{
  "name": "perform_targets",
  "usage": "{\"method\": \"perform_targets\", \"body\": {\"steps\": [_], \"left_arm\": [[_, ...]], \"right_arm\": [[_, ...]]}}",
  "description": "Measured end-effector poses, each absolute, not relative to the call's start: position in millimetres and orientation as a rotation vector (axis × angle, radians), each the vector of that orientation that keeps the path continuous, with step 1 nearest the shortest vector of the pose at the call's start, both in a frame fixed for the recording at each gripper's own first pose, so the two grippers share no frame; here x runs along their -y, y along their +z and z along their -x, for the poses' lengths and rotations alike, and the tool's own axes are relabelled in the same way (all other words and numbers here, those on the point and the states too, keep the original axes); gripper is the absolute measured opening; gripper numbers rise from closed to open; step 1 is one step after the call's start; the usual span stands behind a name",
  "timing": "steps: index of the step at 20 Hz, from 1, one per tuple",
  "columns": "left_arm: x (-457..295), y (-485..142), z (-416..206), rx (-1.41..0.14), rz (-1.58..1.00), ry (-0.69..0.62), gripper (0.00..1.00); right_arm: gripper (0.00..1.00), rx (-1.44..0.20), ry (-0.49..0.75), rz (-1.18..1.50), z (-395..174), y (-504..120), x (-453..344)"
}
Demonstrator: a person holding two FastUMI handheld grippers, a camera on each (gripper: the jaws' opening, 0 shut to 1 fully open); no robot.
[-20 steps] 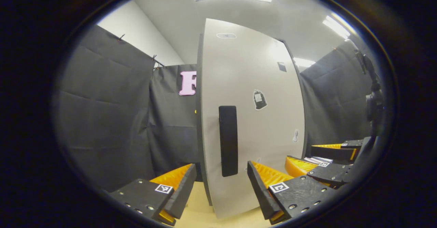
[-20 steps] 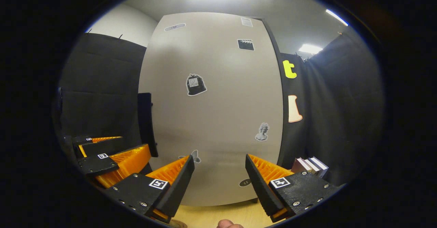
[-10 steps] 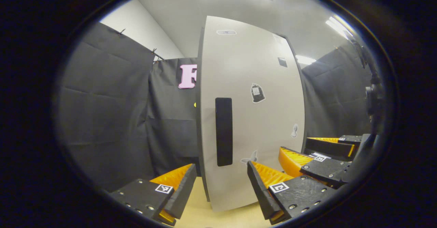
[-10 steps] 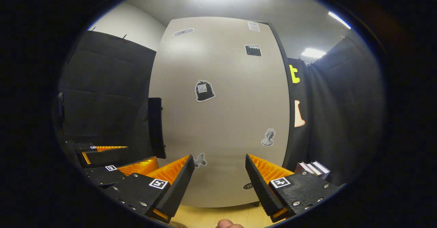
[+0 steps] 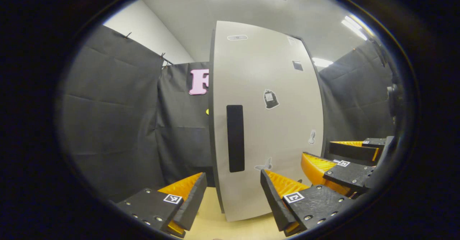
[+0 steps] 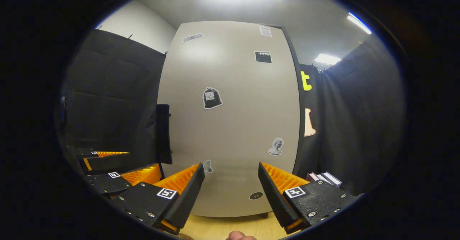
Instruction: Open the cabinet door with the right hand, grasp the bottle in the cabinet with the left hand and place it on the coaster, then close the cabinet door with the right hand.
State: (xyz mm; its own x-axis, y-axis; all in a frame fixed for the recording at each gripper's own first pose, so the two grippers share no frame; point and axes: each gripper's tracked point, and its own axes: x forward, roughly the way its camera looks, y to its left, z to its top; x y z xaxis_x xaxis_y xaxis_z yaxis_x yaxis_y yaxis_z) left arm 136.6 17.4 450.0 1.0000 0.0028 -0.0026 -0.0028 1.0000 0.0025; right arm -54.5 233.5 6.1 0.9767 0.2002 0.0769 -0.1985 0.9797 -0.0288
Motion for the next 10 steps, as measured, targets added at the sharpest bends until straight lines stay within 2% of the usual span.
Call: {"method": "perform_targets", "body": {"steps": [5,6,10], "left_arm": [[-14.7,451.0,-136.2,0.003,0.005,-0.024,0.92],[-15.5,451.2,-136.1,0.001,0.0,-0.025,0.86],[-14.6,451.5,-136.2,0.007,-0.012,-0.031,0.86]], "right_arm": [[0.93,0.074,0.188,0.021,56.6,4.6,-230.8],[0.93,0.077,0.186,0.021,57.5,5.6,-230.4],[0.93,0.084,0.178,0.02,59.5,7.6,-229.6]]}}
